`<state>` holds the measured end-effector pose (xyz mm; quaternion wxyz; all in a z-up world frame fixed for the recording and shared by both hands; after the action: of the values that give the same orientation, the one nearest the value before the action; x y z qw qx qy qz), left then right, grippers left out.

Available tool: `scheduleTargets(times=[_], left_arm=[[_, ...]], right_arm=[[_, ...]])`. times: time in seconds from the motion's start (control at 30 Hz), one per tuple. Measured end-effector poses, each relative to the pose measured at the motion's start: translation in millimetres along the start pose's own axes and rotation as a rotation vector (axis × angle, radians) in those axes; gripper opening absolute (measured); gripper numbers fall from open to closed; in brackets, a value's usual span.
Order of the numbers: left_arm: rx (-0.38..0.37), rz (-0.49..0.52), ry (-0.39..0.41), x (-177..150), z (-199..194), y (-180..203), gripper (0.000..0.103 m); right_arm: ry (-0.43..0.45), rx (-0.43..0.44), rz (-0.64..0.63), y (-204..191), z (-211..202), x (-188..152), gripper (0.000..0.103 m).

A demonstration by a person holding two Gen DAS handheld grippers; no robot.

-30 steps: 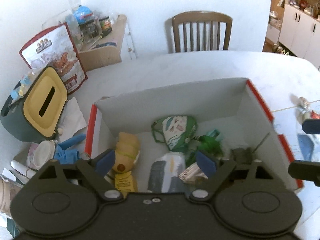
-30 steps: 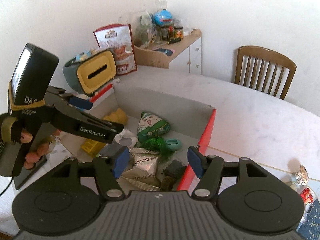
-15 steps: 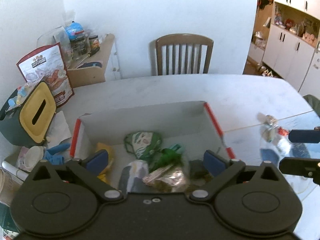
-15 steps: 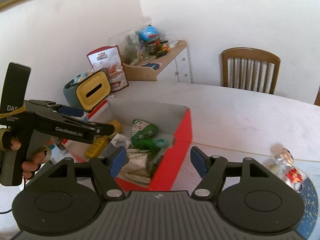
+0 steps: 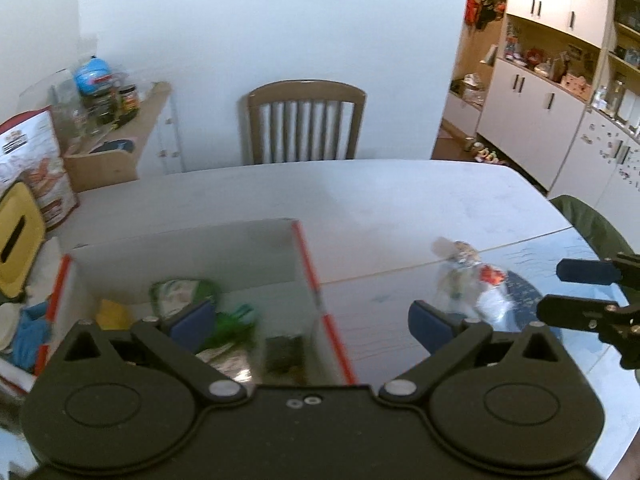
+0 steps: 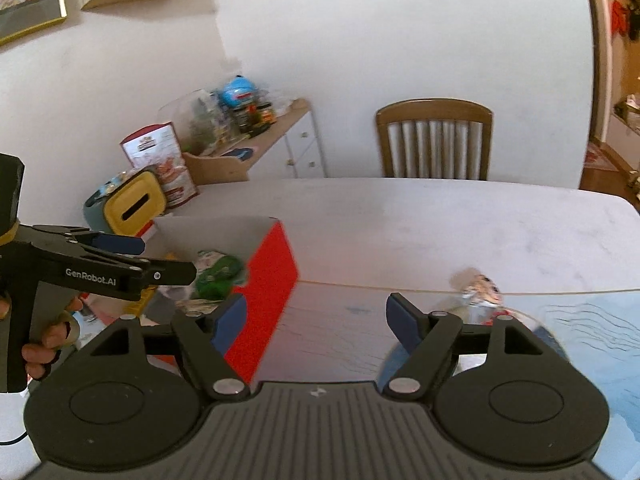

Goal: Organize objects
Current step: 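Withdraw both tools from the box back toward the table, then reach both tools toward the white bag and red toy on the table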

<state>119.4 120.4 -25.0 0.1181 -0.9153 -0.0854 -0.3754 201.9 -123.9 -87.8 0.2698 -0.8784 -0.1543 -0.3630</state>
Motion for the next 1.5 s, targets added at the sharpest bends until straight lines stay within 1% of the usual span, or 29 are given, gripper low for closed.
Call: scheduleTargets(times=[0.13, 0.27, 0.67, 0.8, 1.03, 1.23, 1.5], left_arm=[[-0.027, 0.001, 0.013, 8.1, 6.9, 20.8, 0.102], [-0.051, 0.024, 0.02, 16.1, 15.6, 43.6, 0.102], [-0.114, 0.098, -0.004, 34.7, 60.2, 108.8, 0.102], [-0.129, 0.112, -0.012, 37.6, 80.7, 128.3, 0.102], [-0.157, 0.13, -0.044, 36.6, 121.4, 149.9, 0.102], [-0.163, 0.17, -0.05, 40.3, 148.9, 162.2, 0.102], [-0.165, 0.199, -0.08, 39.2, 183.4, 170.2, 0.102]], right_arm=[[0.01, -0.021, 0.015, 21.3, -7.0, -0.6, 0.077], [0.015, -0.038, 0.033, 42.1, -12.0, -1.7, 0.077], [-0.001, -0.088, 0.07, 98.9, -9.7, -7.5, 0.077], [-0.011, -0.101, 0.063, 114.1, -2.0, -9.3, 0.077], [-0.04, -0.115, 0.079, 140.2, 18.8, -20.2, 0.077], [-0.071, -0.114, 0.11, 161.3, 41.0, -28.5, 0.077], [-0.115, -0.144, 0.08, 171.4, 72.2, -38.4, 0.077]])
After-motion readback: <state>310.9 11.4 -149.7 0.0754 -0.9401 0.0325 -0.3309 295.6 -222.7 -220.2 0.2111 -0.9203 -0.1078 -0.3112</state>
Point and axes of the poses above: each gripper's, at about its wrist camera, not at the fingertips, and z roughly the way its jaws point, y to its right, x to its top, the point moved 5 cm from there along z, roughly the way its jaws point, and after that the axes turned 11 degrees about z, right-handed, at the moved point
